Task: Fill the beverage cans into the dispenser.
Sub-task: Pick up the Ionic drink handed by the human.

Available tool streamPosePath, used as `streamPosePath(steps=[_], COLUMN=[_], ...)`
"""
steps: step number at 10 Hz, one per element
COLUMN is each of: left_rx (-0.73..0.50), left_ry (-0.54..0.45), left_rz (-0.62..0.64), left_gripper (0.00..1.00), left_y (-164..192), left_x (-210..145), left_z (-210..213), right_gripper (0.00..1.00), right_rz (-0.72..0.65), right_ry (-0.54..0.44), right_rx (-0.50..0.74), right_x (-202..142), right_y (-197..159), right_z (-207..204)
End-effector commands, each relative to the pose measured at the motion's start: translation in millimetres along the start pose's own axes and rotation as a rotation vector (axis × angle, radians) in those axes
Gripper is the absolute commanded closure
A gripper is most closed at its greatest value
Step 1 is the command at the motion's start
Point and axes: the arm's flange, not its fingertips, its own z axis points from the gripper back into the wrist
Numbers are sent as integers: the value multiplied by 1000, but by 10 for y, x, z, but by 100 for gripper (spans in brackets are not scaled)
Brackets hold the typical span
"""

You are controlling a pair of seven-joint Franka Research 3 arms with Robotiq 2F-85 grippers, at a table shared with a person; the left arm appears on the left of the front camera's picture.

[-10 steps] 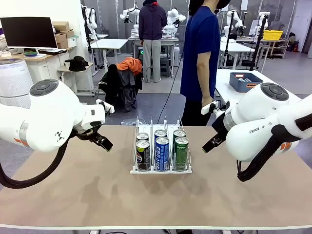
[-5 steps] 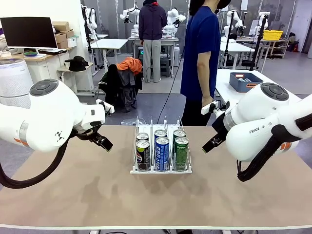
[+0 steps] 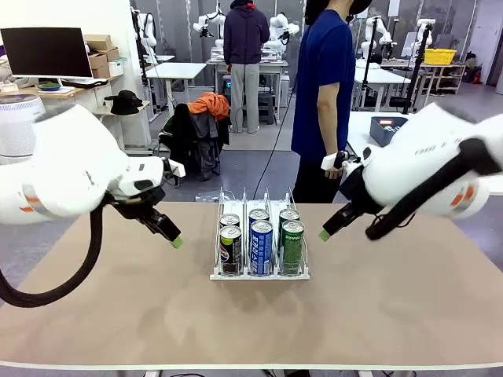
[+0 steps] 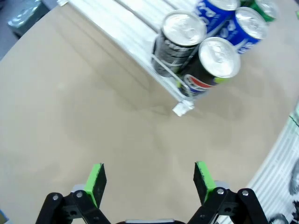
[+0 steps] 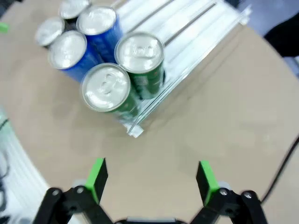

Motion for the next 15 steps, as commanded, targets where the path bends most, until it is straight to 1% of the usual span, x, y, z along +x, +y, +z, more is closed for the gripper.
streamPosePath(steps=[1,2,3,4,5,6,7,8,9,11,12,13,14,15], left_rx=[-142,-272,-338,-329,-329,-314,-271,-81,-298,-298,-236,-293,-358,-435], left_ry=[-40,-113,-169,-205,-246,-279,-283,-212,-261,-261,-242,-207,-243,-257], left_rz=[-17,-29,-41,-26,-38,-33,-35,-15,-26,-26,-27,-41,-52,-73], left_gripper=[0,0,0,0,0,0,0,0,0,0,0,0,0,0], left_y=[268,326,308,318,383,411,355,277,428,428,392,445,499,583], left_x=[-19,-46,-111,-178,-252,-314,-346,-326,-281,-281,-297,-271,-226,-219], left_z=[238,418,584,687,781,871,885,753,965,965,927,1074,1237,1408], right_gripper=[0,0,0,0,0,0,0,0,0,0,0,0,0,0], right_rz=[53,96,128,149,176,199,203,157,194,194,187,187,203,206], right_ry=[37,26,8,-30,-70,-105,-132,-106,-99,-99,-91,-165,-208,-206], right_rx=[82,153,229,259,285,315,312,216,278,278,255,251,209,176], right_x=[-40,-65,-105,-155,-212,-260,-276,-236,-241,-241,-260,-190,-120,-65], right_y=[-208,-198,-234,-297,-335,-370,-415,-362,-342,-342,-370,-417,-499,-542], right_z=[167,237,403,551,633,703,753,649,771,771,790,1005,1246,1413])
